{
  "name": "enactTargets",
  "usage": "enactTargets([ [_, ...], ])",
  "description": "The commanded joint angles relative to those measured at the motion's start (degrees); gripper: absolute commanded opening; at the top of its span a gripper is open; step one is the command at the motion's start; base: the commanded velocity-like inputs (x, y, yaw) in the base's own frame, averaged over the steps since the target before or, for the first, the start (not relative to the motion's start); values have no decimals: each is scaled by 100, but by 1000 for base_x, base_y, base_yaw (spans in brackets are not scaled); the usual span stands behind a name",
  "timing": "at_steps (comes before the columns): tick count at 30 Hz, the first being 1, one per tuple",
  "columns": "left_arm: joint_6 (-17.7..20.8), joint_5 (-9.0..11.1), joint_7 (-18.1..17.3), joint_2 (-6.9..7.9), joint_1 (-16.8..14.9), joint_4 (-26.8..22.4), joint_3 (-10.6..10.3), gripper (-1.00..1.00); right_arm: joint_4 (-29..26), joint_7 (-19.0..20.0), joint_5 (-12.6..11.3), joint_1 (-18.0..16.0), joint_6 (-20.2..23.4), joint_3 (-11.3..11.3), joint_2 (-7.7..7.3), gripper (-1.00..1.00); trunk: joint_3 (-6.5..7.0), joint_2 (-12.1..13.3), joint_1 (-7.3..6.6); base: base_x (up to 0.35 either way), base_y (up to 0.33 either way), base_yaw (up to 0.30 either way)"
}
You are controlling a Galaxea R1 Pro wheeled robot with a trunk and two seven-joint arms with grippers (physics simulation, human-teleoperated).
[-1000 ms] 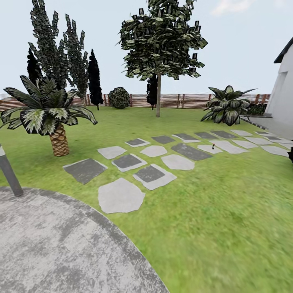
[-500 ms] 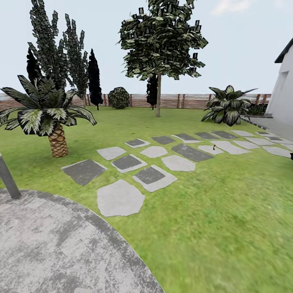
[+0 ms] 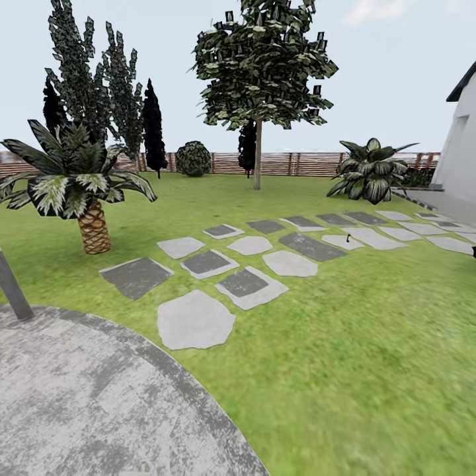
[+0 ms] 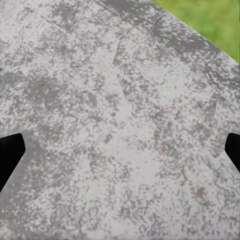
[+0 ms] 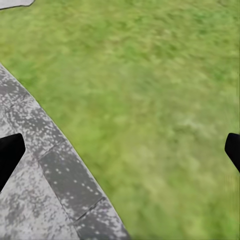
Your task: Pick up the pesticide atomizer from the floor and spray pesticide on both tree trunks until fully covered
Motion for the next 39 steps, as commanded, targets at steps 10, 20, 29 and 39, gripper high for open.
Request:
enactTargets([
  [10,-24,0,10,12,0,1,164,100,12,0,5,0,5,-10,-6,100,-251,-403,220,0,0,-3],
  [20,-25,0,10,12,0,3,166,100,18,0,6,0,5,-10,-7,100,-522,-804,440,0,0,-55],
  [29,-25,0,10,12,0,10,166,100,19,0,6,0,5,-8,-6,100,-767,-1165,638,0,0,-66],
  [39,-25,0,10,12,0,10,166,100,26,0,6,0,5,-2,-7,100,-1038,-1566,857,0,0,-13],
])
